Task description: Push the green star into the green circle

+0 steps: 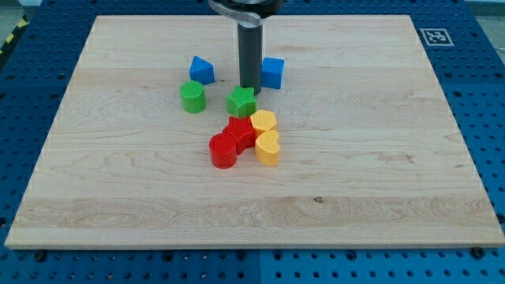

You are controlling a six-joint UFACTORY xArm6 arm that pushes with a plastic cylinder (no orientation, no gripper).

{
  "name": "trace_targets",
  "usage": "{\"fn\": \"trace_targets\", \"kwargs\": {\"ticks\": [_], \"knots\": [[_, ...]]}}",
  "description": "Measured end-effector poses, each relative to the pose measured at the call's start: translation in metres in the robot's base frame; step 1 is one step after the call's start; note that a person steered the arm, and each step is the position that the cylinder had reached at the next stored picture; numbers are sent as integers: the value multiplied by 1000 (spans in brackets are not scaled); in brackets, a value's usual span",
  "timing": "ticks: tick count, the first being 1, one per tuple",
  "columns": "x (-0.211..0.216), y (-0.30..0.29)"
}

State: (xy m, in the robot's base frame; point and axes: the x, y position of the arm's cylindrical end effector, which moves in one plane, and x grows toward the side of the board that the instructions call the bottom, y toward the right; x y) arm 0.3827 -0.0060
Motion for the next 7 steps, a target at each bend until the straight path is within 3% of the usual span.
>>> {"fn": "trace_targets", "kwargs": {"ticks": [2, 3, 7], "knots": [[-9, 44], [20, 44], [63, 40]]}}
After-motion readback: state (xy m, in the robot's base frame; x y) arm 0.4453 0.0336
